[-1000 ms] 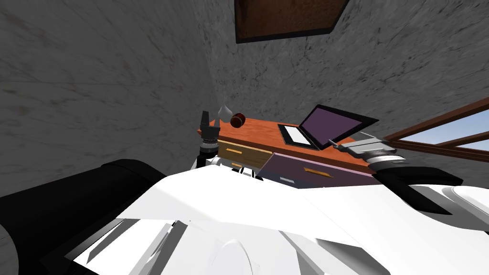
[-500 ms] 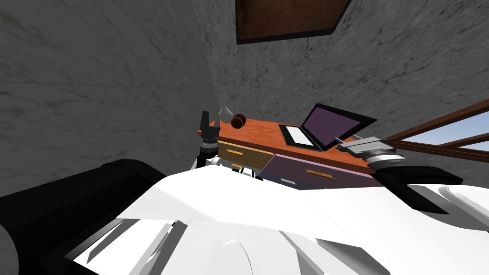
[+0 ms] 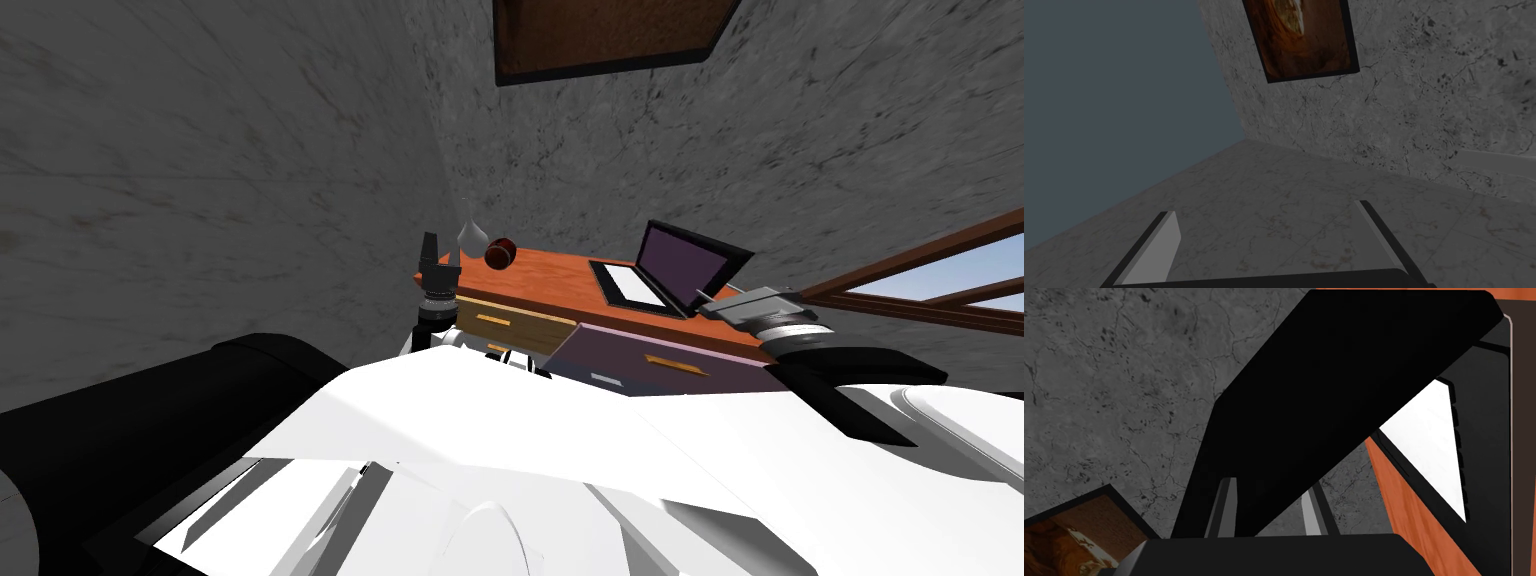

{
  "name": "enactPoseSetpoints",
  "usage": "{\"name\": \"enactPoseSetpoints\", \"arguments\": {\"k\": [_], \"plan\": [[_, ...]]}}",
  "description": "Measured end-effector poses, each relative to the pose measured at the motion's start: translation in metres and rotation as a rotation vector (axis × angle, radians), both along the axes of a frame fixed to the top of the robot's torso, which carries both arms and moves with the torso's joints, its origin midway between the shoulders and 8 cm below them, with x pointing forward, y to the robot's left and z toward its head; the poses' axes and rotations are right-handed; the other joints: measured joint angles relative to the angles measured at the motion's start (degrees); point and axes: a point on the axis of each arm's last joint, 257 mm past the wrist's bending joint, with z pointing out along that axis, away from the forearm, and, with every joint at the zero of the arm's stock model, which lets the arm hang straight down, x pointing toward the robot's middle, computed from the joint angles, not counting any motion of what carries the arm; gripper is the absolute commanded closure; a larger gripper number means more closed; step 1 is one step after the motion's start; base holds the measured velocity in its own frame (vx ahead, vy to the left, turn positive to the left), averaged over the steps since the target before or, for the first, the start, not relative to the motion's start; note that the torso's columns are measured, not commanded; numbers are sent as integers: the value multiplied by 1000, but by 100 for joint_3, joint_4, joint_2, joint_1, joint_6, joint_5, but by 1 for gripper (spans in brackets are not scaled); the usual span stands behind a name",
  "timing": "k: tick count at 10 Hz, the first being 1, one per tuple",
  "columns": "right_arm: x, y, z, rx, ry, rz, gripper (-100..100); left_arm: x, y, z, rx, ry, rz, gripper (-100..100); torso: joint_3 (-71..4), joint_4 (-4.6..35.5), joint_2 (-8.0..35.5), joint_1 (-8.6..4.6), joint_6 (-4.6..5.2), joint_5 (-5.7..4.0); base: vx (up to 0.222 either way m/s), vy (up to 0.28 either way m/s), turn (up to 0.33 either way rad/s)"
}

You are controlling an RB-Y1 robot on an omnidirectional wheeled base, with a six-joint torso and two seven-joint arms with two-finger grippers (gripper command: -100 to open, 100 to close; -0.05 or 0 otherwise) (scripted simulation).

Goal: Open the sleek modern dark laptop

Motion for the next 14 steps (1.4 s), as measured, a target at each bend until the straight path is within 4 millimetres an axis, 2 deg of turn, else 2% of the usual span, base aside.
{"name": "enactPoseSetpoints", "arguments": {"k": [3, 10, 11, 14], "plan": [[-2, 5, -1, -84, -2, 3, 100, 0, 0, 0, 0, 0, 0, 0, 8, 8, 13, 10, -2, 8, 5, 18, -7], [-10, 27, -25, -388, -8, 11, 100, 0, 0, 0, 0, 0, 0, 0, 1, 4, 4, 19, -6, 10, -4, 5, -15], [-12, 30, -26, -429, -11, 13, -100, 0, 0, 0, 0, 0, 0, 0, 3, 6, 7, 20, -4, 11, -19, 22, -63], [-4, 27, -5, -428, -16, 32, -100, 0, 0, 0, 0, 0, 0, 0, 0, -4, -2, 2, -4, -3, -14, 20, -58]]}}
